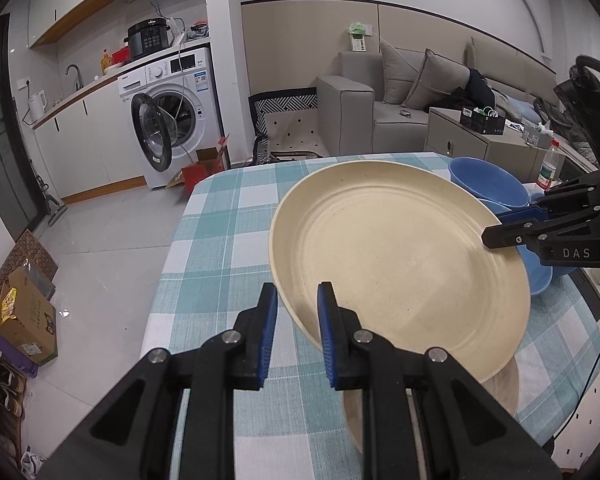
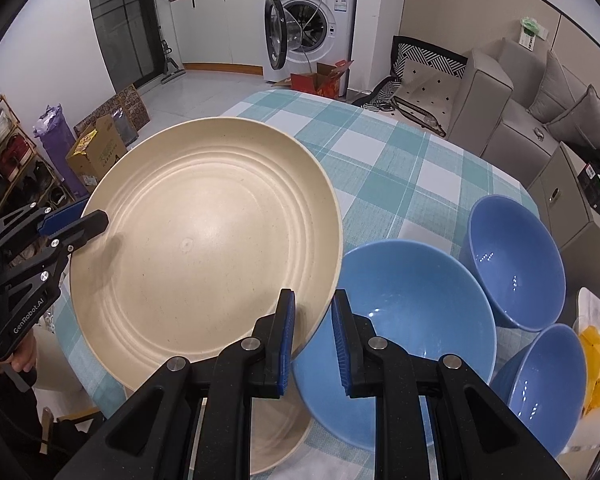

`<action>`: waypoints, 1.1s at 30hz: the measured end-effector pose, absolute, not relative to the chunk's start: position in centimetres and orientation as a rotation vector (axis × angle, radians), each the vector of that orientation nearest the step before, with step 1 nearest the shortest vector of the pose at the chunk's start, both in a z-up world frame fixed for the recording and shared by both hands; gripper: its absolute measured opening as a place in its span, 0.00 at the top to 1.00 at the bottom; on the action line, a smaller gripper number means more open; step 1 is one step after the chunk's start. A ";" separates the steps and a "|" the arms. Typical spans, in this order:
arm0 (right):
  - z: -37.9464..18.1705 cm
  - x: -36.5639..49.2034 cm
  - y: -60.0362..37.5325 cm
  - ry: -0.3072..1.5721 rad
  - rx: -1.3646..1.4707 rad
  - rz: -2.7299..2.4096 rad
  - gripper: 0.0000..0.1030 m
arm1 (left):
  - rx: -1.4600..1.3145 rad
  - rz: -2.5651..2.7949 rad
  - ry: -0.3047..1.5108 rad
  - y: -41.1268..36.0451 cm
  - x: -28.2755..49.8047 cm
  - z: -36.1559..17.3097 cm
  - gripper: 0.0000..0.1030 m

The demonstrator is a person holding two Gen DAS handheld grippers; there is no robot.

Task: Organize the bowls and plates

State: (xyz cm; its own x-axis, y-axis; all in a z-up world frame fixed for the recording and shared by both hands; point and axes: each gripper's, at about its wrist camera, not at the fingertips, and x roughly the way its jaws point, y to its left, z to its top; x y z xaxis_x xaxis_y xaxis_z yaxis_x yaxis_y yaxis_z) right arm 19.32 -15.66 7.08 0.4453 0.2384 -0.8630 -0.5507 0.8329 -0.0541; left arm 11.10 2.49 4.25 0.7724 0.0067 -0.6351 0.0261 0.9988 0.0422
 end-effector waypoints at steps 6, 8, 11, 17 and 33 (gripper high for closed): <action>6.4 17.4 -15.8 0.992 -0.358 0.510 0.81 | 0.058 -0.002 0.687 2.2 9.7 3.9 0.82; 6.2 16.7 -15.9 0.988 -0.364 0.510 0.81 | 0.061 0.000 0.684 2.1 9.2 3.7 0.82; 6.0 15.6 -16.2 0.984 -0.364 0.512 0.81 | 0.062 -0.001 0.681 1.9 8.5 3.6 0.82; 5.3 13.9 -16.4 0.990 -0.378 0.509 0.81 | 0.073 0.002 0.688 1.6 7.9 3.1 0.82; 2.5 11.9 -16.4 1.017 -0.371 0.523 0.81 | 0.063 -0.002 0.732 2.0 6.5 0.8 0.82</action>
State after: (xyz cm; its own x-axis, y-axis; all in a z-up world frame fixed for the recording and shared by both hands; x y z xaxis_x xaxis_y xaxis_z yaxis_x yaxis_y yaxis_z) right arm 11.92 -16.35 2.54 0.4216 0.2387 -0.8748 -0.5726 0.8182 -0.0527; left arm 6.49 2.03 0.76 0.7441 0.0201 -0.6678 0.0242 0.9981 0.0570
